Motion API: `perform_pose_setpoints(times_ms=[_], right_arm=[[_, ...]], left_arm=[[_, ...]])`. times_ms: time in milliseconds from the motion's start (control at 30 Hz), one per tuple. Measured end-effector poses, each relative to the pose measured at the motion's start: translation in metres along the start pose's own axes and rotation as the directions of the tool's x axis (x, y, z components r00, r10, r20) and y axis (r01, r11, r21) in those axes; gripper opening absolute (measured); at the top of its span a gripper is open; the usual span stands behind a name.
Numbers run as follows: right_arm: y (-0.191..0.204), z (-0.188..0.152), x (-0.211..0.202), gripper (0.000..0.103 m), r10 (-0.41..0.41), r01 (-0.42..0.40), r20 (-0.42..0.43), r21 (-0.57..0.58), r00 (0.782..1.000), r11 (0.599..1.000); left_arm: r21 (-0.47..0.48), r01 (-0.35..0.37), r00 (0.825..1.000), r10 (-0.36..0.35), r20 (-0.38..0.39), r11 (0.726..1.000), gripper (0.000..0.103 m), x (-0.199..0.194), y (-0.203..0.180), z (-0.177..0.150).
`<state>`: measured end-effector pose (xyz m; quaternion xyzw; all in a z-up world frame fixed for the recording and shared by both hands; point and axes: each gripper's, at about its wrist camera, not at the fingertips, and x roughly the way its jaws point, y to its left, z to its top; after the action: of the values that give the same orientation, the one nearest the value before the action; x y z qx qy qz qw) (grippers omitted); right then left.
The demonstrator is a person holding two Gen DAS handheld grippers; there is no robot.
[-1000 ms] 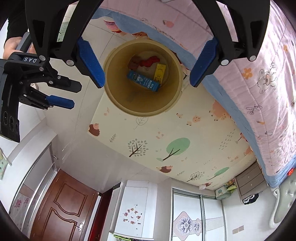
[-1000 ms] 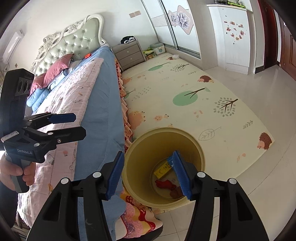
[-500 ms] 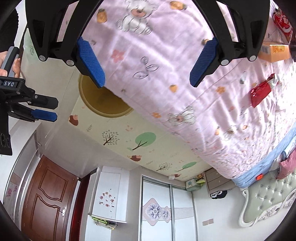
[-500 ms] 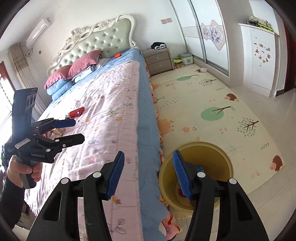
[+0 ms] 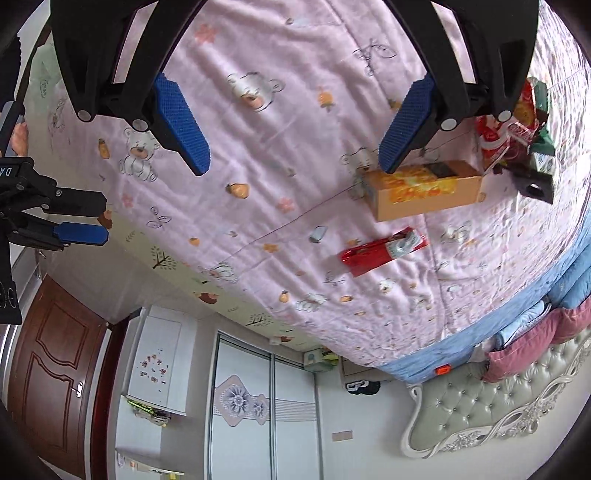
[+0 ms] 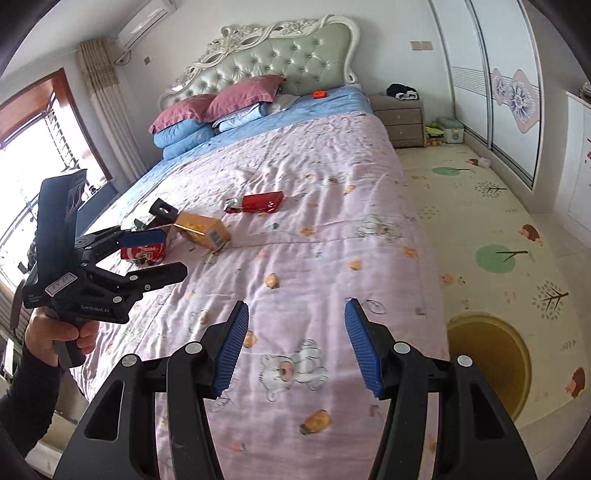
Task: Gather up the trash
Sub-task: 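Move both tools back over the bed toward the snack bags, then grasp the red snack bag with the left tool while the right tool approaches the orange box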
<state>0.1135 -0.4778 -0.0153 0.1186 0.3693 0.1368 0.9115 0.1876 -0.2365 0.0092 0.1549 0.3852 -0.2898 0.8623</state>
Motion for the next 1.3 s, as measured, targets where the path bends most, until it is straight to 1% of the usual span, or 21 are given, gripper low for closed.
perform_pose_setpoints(times_ms=[267,500,700,867,900,933,967,1033,1100,1167,1233,1300], right_arm=[[0.060,0.015,0.041,0.054,0.049,-0.053,-0.048,-0.094,0.998,0.994],[0.094,0.025,0.077,0.054,0.078,-0.087,-0.063,-0.165,0.995,0.982],[0.104,0.029,0.108,0.054,0.100,-0.118,-0.104,-0.177,0.989,0.977],[0.104,0.037,0.120,0.054,0.106,-0.124,-0.110,-0.169,0.988,0.978],[0.103,0.038,0.122,0.054,0.105,-0.123,-0.112,-0.169,0.988,0.978],[0.102,0.039,0.125,0.054,0.103,-0.121,-0.116,-0.169,0.988,0.978],[0.102,0.042,0.128,0.054,0.099,-0.119,-0.119,-0.170,0.988,0.978],[0.100,0.044,0.132,0.054,0.091,-0.112,-0.125,-0.172,0.988,0.979],[0.101,0.046,0.138,0.054,0.085,-0.109,-0.132,-0.178,0.987,0.978],[0.103,0.049,0.143,0.054,0.077,-0.103,-0.140,-0.190,0.987,0.976],[0.104,0.053,0.150,0.054,0.070,-0.099,-0.148,-0.200,0.987,0.975],[0.106,0.056,0.157,0.054,0.066,-0.098,-0.156,-0.208,0.986,0.973]], left_arm=[[-0.084,-0.057,0.998,0.058,0.011,0.995,0.092,-0.020,0.061,-0.029],[-0.175,-0.124,0.992,0.127,0.007,0.977,0.092,-0.035,0.118,-0.055],[-0.289,-0.093,0.996,0.094,-0.008,0.953,0.092,-0.029,0.159,-0.075],[-0.310,-0.079,0.997,0.081,-0.007,0.947,0.091,-0.015,0.166,-0.073],[-0.310,-0.078,0.997,0.080,-0.007,0.947,0.087,-0.013,0.166,-0.072],[-0.312,-0.079,0.997,0.080,-0.007,0.947,0.080,-0.010,0.167,-0.071],[-0.315,-0.078,0.997,0.079,-0.010,0.946,0.075,-0.008,0.167,-0.070],[-0.334,-0.075,0.997,0.075,-0.013,0.939,0.048,-0.004,0.171,-0.069],[-0.357,-0.051,0.999,0.049,-0.015,0.933,0.040,-0.001,0.175,-0.071],[-0.363,-0.040,0.999,0.039,-0.011,0.931,0.035,0.000,0.177,-0.072],[-0.360,-0.039,0.999,0.038,-0.010,0.932,0.024,0.000,0.177,-0.073],[-0.351,-0.032,0.999,0.032,-0.004,0.936,0.021,-0.001,0.175,-0.075]])
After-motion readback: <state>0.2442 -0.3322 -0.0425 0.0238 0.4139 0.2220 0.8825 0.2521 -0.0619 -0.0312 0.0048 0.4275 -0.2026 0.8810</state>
